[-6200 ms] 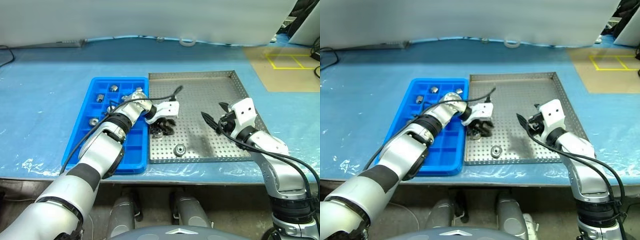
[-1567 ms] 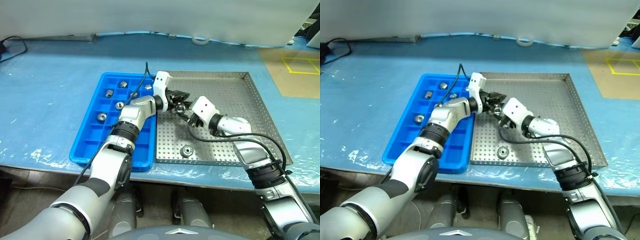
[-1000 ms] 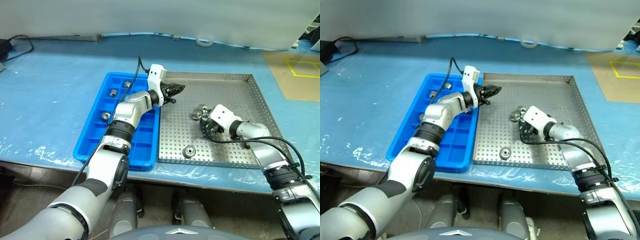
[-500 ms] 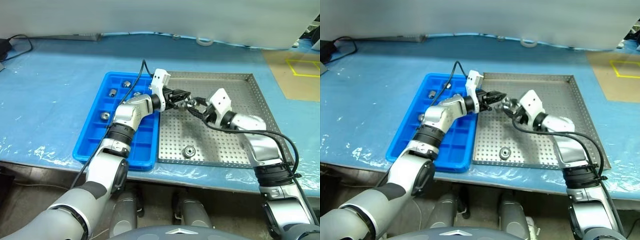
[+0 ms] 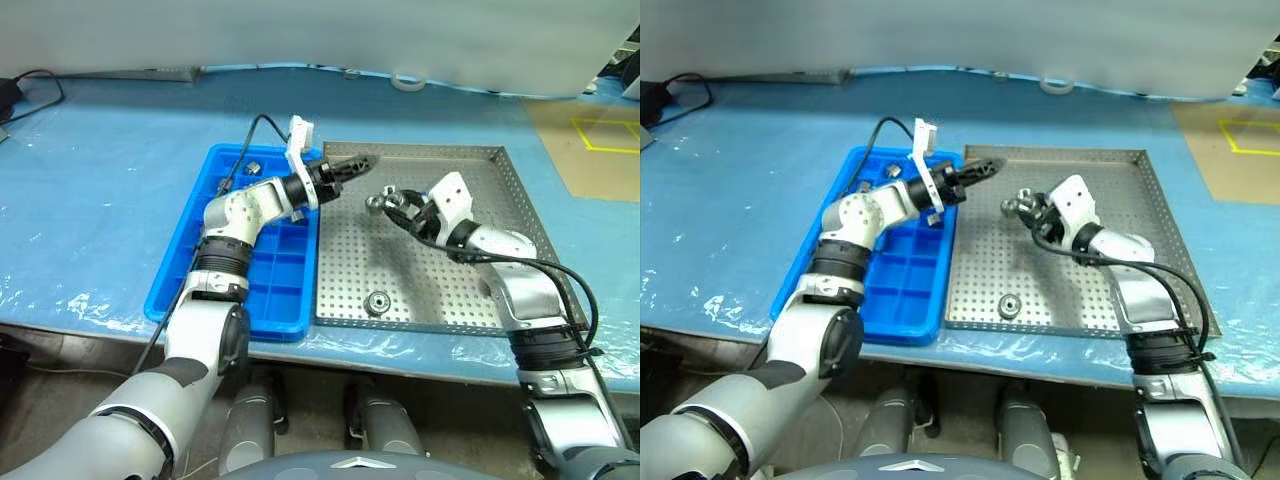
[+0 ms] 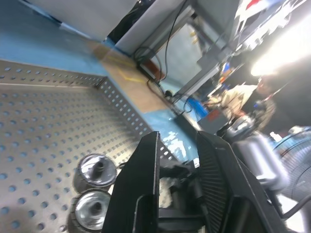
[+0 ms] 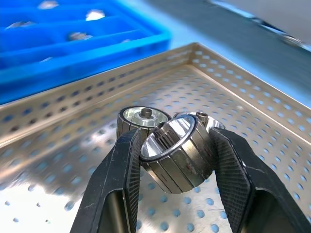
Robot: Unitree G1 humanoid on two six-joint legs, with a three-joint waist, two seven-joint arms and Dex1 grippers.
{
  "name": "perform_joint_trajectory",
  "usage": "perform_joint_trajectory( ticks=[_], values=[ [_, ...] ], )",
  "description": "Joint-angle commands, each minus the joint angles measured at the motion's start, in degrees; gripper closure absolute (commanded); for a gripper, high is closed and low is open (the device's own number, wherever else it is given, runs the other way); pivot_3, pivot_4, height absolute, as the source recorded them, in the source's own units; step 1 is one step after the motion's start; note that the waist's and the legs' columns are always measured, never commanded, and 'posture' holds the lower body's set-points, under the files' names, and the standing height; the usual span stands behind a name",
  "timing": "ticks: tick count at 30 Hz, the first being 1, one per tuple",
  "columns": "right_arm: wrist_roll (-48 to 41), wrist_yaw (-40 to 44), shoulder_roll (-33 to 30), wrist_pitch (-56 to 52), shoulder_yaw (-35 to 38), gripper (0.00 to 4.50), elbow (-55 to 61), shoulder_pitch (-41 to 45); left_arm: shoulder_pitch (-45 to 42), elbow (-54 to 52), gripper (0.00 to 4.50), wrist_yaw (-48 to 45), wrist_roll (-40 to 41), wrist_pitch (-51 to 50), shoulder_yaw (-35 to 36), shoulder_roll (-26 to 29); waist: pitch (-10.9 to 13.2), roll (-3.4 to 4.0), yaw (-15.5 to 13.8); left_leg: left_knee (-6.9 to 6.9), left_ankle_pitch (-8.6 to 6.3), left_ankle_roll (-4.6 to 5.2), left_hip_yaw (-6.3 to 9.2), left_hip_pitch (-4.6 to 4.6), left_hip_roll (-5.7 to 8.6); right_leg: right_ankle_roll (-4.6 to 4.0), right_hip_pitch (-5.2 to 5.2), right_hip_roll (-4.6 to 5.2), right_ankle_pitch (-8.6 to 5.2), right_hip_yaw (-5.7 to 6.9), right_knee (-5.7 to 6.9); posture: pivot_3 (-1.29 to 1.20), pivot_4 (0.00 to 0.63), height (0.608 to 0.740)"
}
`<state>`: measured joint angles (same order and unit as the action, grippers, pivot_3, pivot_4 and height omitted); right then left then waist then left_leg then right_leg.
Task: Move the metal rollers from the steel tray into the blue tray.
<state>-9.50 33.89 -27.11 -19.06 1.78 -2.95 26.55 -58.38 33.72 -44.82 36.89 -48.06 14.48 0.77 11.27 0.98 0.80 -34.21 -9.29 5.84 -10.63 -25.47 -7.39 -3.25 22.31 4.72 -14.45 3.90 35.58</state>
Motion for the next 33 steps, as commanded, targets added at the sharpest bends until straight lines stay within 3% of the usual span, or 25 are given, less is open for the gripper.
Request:
perform_joint_trajectory(
  ticks=[1, 5, 10, 15, 18, 26, 33],
  values=[
    [-3.8, -2.3, 0.3, 0.1, 5.8, 2.71, 1.8, 3.7, -1.3, 1.0, 3.29, 1.0, 3.0, -2.9, 2.0, 0.4, 0.0, 0.02, 0.0, 0.0, 0.0, 0.01, -0.04, 0.01, 0.0, 0.0, 0.0, 0.0, 0.0, -0.04, -0.01, -0.31, 0.15, 0.74],
    [-4.1, -2.9, 0.5, 0.3, 6.4, 2.71, 2.4, 4.9, -1.7, 2.4, 3.29, 2.5, 4.0, -3.5, 3.5, 0.2, 0.0, 0.01, 0.0, 0.03, -0.05, 0.09, -0.09, -0.07, 0.0, 0.0, 0.06, 0.0, 0.0, -0.04, -0.08, -0.31, 0.15, 0.74],
    [-5.3, -1.9, 0.8, -1.1, 5.4, 2.71, 4.4, 4.7, -5.0, 9.6, 3.29, 6.1, 8.2, -3.2, 10.4, 0.3, 0.0, 0.01, 0.0, 0.01, -0.04, 0.1, -0.12, -0.31, -0.02, 0.0, 0.34, 0.0, 0.0, -0.03, 0.02, -0.31, 0.15, 0.74],
    [-7.1, -2.3, 1.9, -3.1, 5.9, 2.71, 6.9, 5.1, -4.3, 10.5, 3.29, 5.6, 7.1, -4.8, 8.8, -0.1, 0.0, 0.01, -0.1, 0.01, -0.04, 0.1, -0.12, -0.35, -0.02, 0.0, 0.38, 0.01, 0.0, -0.04, 0.03, -0.31, 0.15, 0.74],
    [-7.6, -2.8, 2.0, -3.9, 6.6, 2.71, 7.6, 5.8, -3.5, 9.9, 2.69, 5.6, 6.4, -3.1, 8.2, -0.5, 0.0, 0.01, -0.1, -0.01, -0.04, 0.11, -0.12, -0.39, -0.01, 0.0, 0.4, 0.03, 0.0, -0.03, 0.03, -0.31, 0.15, 0.74],
    [-9.5, -3.5, 2.0, -5.7, 6.7, 2.71, 9.2, 7.9, -4.1, 13.4, 0.15, 7.6, 8.3, -3.6, 10.8, -0.7, 0.0, 0.01, 0.0, -0.03, -0.04, 0.11, -0.15, -0.38, -0.03, 0.0, 0.43, 0.03, 0.0, -0.04, 0.07, -0.31, 0.15, 0.74],
    [-10.8, -3.7, 2.6, -7.0, 5.9, 2.71, 10.6, 8.7, -4.4, 13.4, 0.06, 6.9, 9.9, -7.9, 11.4, -0.9, 0.0, 0.01, -0.1, -0.03, -0.04, 0.12, -0.19, -0.4, -0.02, 0.0, 0.43, 0.05, 0.0, -0.04, 0.07, -0.31, 0.15, 0.74]
  ],
)
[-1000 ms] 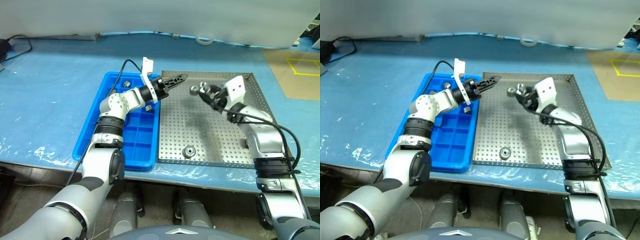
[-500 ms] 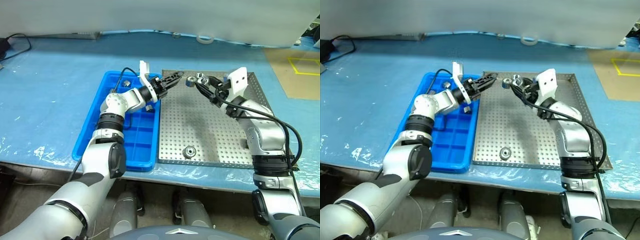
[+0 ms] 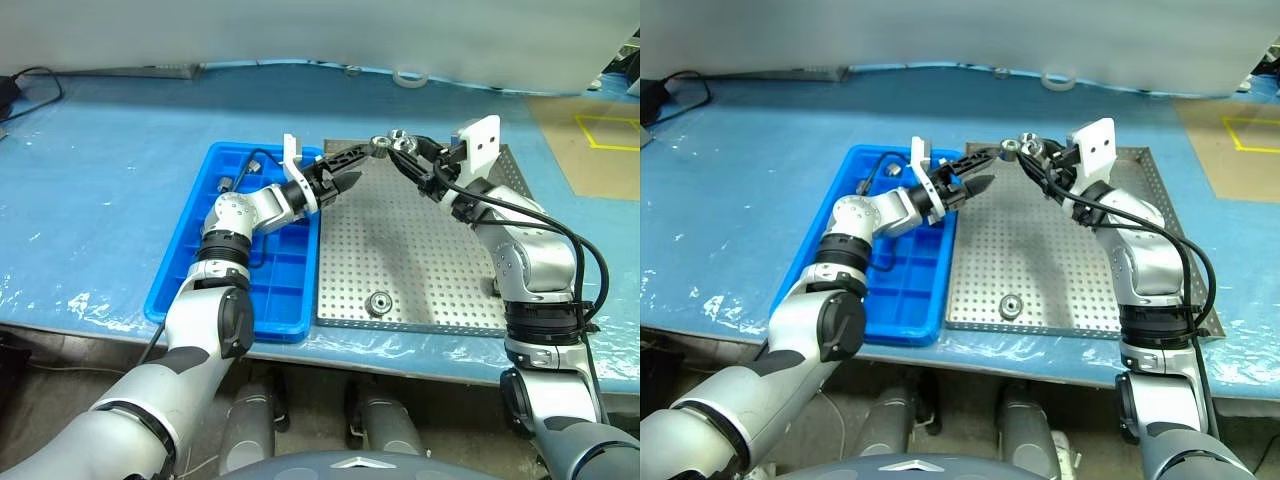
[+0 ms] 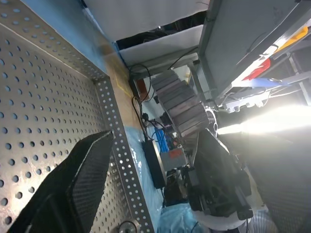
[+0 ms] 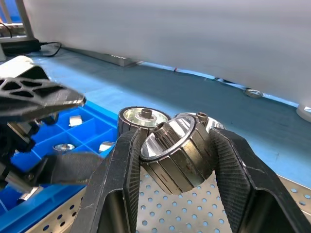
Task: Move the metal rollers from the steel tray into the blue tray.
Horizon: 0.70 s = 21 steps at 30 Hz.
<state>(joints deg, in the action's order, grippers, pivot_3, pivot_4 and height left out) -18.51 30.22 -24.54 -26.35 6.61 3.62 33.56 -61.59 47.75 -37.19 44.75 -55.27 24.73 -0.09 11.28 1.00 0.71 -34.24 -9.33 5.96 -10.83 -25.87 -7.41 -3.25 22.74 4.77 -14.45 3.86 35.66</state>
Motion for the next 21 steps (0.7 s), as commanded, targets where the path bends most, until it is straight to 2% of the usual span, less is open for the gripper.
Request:
perform_joint_trajectory(
  ticks=[1, 21],
  values=[
    [-1.8, 0.1, 0.0, 0.1, 0.8, 2.71, 4.3, 1.5, -1.3, -1.2, 0.06, -1.3, 2.4, -1.1, 1.0, 0.0, 0.0, 0.0, 0.0, 0.0, 0.0, 0.0, -0.01, 0.01, 0.0, 0.0, 0.0, 0.0, 0.0, 0.0, 0.0, -0.31, 0.15, 0.74],
    [-2.6, -0.2, 0.9, -1.7, -0.8, 2.71, 7.1, 0.0, -5.8, 4.8, 0.06, -0.3, 2.1, 3.7, 3.4, -0.1, 0.0, 0.0, 0.0, 0.0, 0.0, 0.0, -0.02, 0.01, 0.0, 0.0, 0.01, 0.0, 0.0, -0.01, 0.02, -0.32, 0.15, 0.74]
  ],
)
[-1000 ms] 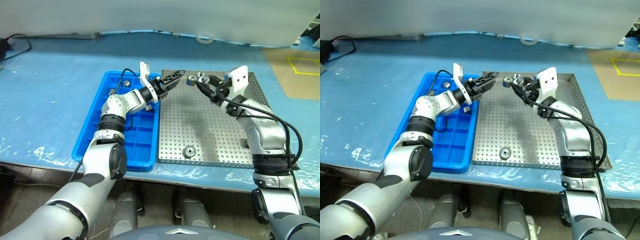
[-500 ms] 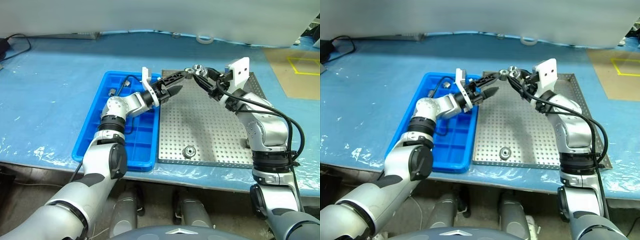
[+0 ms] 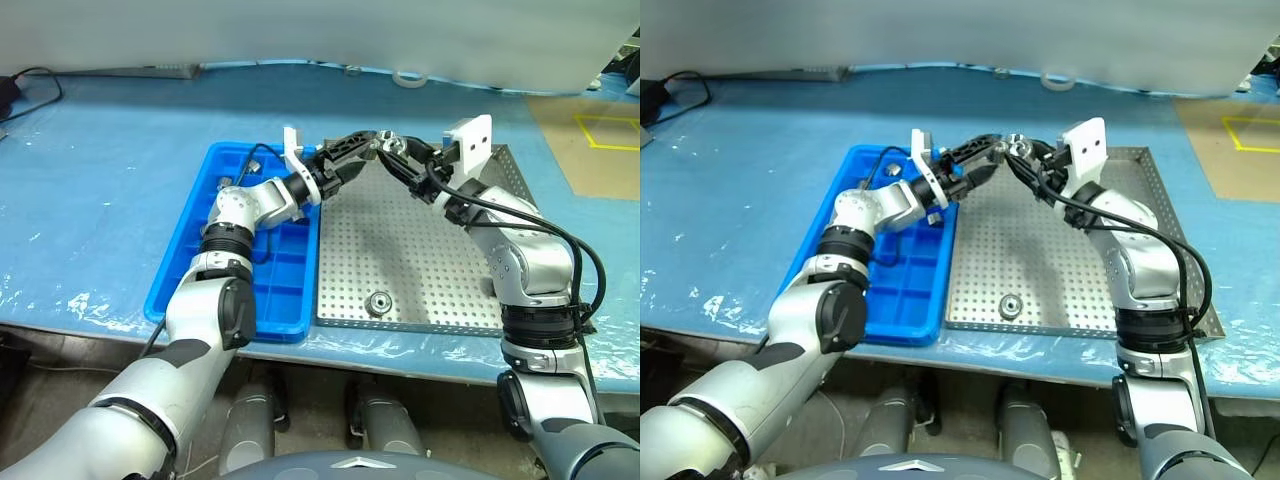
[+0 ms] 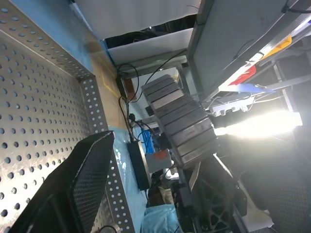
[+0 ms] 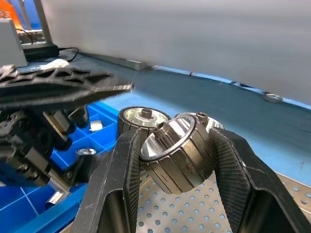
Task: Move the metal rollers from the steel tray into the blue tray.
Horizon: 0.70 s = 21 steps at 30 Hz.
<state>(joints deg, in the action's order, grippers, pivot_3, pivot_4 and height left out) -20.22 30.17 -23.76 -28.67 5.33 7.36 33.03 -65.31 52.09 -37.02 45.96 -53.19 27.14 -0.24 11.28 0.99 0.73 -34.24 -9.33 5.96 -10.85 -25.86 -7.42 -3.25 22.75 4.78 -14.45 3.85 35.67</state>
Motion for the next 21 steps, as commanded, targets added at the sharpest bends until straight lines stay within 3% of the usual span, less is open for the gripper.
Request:
perform_joint_trajectory(
  ticks=[1, 10, 13, 18, 19, 21],
  values=[
    [-0.7, -0.1, 0.1, 0.6, 0.2, 2.71, 3.3, 0.5, -2.6, 1.0, 0.06, -0.7, 0.8, 2.1, 1.0, 0.2, 0.0, 0.0, 0.0, 0.0, 0.0, 0.0, 0.0, 0.0, 0.0, 0.0, 0.0, 0.0, 0.0, 0.0, 0.0, -0.32, 0.15, 0.74],
    [-0.6, -0.4, 0.0, 0.7, -0.4, 2.71, 3.3, 0.6, -3.6, 4.1, 0.06, -0.2, -0.5, 5.3, 0.9, -0.3, 0.0, 0.0, 0.0, 0.0, 0.0, 0.0, -0.01, -0.01, 0.0, 0.0, 0.01, 0.01, 0.0, 0.0, 0.0, -0.33, 0.15, 0.74],
    [-0.4, -0.6, -0.1, 0.7, -0.4, 2.71, 3.3, 0.4, -3.8, 4.4, 0.65, -0.2, -0.8, 5.7, 0.8, -0.3, 0.0, 0.0, 0.0, 0.0, 0.0, 0.0, -0.01, 0.0, 0.0, 0.0, 0.01, 0.01, 0.0, 0.0, 0.0, -0.33, 0.15, 0.74],
    [-0.4, -0.7, -0.1, 0.8, -0.5, 2.71, 3.3, 0.2, -3.7, 4.5, 2.31, -0.4, -1.1, 5.2, 0.5, -0.3, 0.0, 0.0, 0.0, 0.0, 0.0, 0.0, -0.01, -0.01, 0.0, 0.0, 0.01, 0.01, 0.0, 0.0, 0.0, -0.33, 0.15, 0.74],
    [-0.4, -0.7, 0.0, 0.8, -0.4, 2.71, 3.3, 0.2, -3.7, 4.6, 2.31, -0.3, -1.1, 5.2, 0.5, -0.4, 0.0, 0.0, 0.0, 0.0, 0.0, 0.0, -0.01, -0.01, 0.0, 0.0, 0.01, 0.01, 0.0, 0.0, 0.0, -0.33, 0.15, 0.74],
    [-0.4, -0.8, 0.0, 0.9, -0.5, 2.71, 3.3, 0.2, -3.6, 4.6, 2.83, -0.6, -1.0, 4.9, 0.5, -0.4, 0.0, 0.0, 0.0, 0.0, 0.0, 0.0, -0.01, 0.0, 0.0, 0.0, 0.01, 0.01, 0.0, 0.0, 0.01, -0.33, 0.15, 0.74]
  ],
)
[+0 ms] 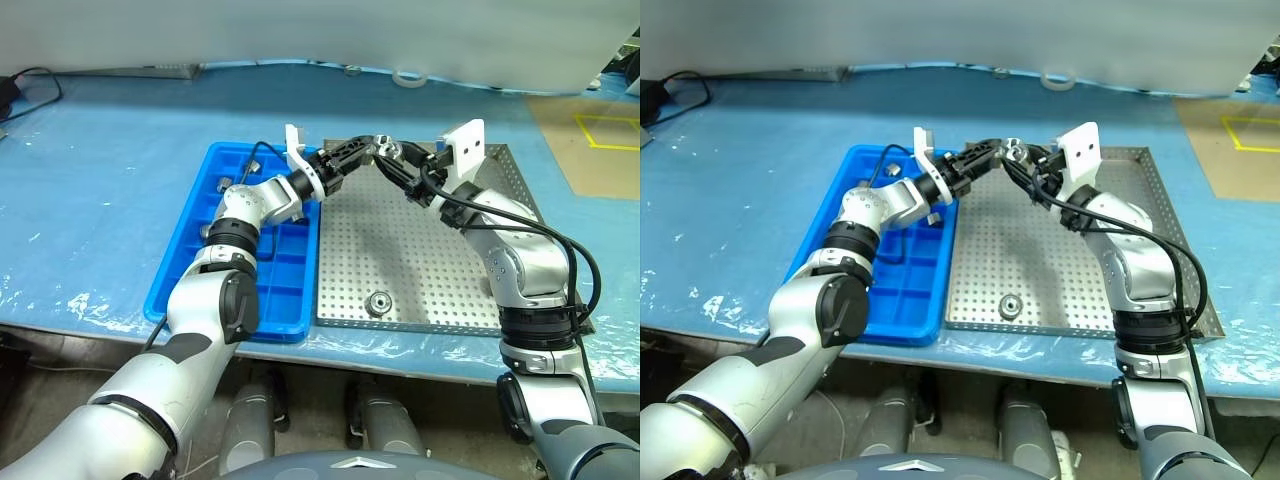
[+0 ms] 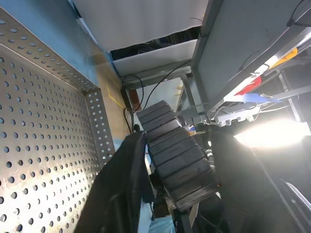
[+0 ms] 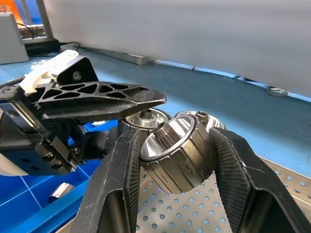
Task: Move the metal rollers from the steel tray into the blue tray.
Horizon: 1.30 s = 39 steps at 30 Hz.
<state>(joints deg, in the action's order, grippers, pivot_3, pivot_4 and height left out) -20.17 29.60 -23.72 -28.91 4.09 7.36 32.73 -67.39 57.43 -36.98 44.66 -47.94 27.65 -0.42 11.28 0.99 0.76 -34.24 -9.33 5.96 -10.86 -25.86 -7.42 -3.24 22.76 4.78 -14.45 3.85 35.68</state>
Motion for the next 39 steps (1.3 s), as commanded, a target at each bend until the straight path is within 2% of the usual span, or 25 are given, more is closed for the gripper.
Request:
perform_joint_trajectory(
  ticks=[1, 2, 14, 22, 32, 39],
  values=[
    [-0.5, -0.3, 0.1, 1.1, 0.8, 2.71, 3.3, 0.5, -1.5, -1.0, 3.0, -1.0, 0.3, -0.8, -0.2, -0.2, 0.0, 0.0, 0.0, 0.0, 0.0, 0.0, 0.0, 0.0, 0.0, 0.0, 0.0, 0.0, 0.0, 0.0, 0.0, -0.33, 0.15, 0.74],
    [-0.5, -0.3, 0.1, 1.1, 0.8, 2.71, 3.3, 0.5, -1.5, -1.2, 3.18, -1.2, 0.2, -1.1, -0.5, -0.2, 0.0, 0.0, 0.0, 0.0, 0.0, 0.0, 0.0, 0.0, 0.0, 0.0, 0.0, 0.0, 0.0, 0.0, 0.01, -0.33, 0.15, 0.74],
    [0.3, 0.7, -0.7, 1.1, -0.2, 2.71, 3.5, -1.2, -2.9, -4.7, 3.18, -1.3, 2.1, -3.0, 1.1, 1.6, 0.0, 0.0, 0.0, -0.01, 0.0, 0.0, 0.0, 0.01, 0.0, 0.0, 0.01, 0.0, 0.0, 0.0, 0.03, -0.32, 0.15, 0.74],
    [2.5, 1.0, -2.4, 4.3, 0.4, 2.71, -1.8, -5.4, -4.0, -9.0, 3.18, -0.3, 3.5, -3.8, 2.8, 4.5, 0.0, 0.0, 0.0, -0.02, 0.0, 0.01, -0.04, 0.01, 0.01, 0.0, 0.0, 0.03, 0.0, -0.01, 0.03, -0.31, 0.15, 0.74],
    [6.2, 6.1, -7.4, 7.8, -3.0, 2.71, -4.8, -11.5, -4.0, -7.6, 3.18, 0.9, 2.0, 0.0, 3.6, 8.9, 0.0, -0.07, -0.1, -0.02, -0.01, 0.02, -0.04, -0.04, 0.0, 0.0, 0.03, 0.02, 0.0, 0.01, 0.0, -0.28, 0.15, 0.74],
    [8.8, 5.3, -6.8, 10.1, -3.2, 2.71, -8.5, -9.9, -1.3, -12.5, 3.18, 2.0, 2.8, -2.6, 2.7, 8.6, 0.0, -0.08, -0.3, -0.07, 0.0, 0.03, -0.04, -0.01, 0.0, 0.0, -0.02, 0.04, 0.0, 0.01, 0.04, -0.26, 0.15, 0.74]
  ],
)
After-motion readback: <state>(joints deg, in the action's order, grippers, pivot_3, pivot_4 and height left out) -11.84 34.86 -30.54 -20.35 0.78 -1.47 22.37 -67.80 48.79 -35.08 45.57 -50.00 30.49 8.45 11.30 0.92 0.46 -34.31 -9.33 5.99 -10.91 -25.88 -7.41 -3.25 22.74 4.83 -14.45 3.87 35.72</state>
